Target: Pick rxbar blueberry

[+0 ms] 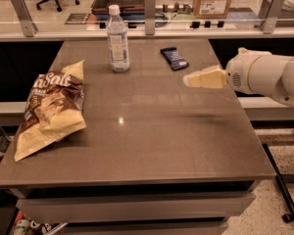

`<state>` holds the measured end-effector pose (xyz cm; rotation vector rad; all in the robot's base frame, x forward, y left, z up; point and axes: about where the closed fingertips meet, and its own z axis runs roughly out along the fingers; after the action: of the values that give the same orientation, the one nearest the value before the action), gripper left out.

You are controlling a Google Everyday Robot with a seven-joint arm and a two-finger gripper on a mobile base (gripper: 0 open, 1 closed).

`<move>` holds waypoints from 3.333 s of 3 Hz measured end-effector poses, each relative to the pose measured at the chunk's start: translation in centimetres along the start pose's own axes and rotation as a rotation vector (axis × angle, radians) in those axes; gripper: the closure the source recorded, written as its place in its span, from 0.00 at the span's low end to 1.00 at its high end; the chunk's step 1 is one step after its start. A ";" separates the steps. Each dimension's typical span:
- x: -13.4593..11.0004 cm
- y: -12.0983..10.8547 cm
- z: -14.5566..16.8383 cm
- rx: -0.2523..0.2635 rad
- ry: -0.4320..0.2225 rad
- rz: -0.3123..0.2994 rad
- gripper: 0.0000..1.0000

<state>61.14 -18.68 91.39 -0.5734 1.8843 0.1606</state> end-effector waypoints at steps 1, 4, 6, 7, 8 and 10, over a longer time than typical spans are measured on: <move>0.5 -0.7 2.8 0.009 -0.019 0.091 0.00; -0.2 -0.9 6.2 0.014 -0.021 0.129 0.00; -2.6 -1.1 11.7 0.050 -0.087 0.065 0.00; -2.8 -2.2 14.1 0.065 -0.111 0.079 0.00; -2.2 -3.8 16.3 0.069 -0.103 0.119 0.00; -0.9 -5.4 18.9 0.064 -0.072 0.165 0.00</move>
Offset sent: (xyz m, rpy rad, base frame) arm 0.0837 0.0156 -0.0329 0.1778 0.0719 -0.0752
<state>79.80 -16.08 85.79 -0.3633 1.8591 0.2252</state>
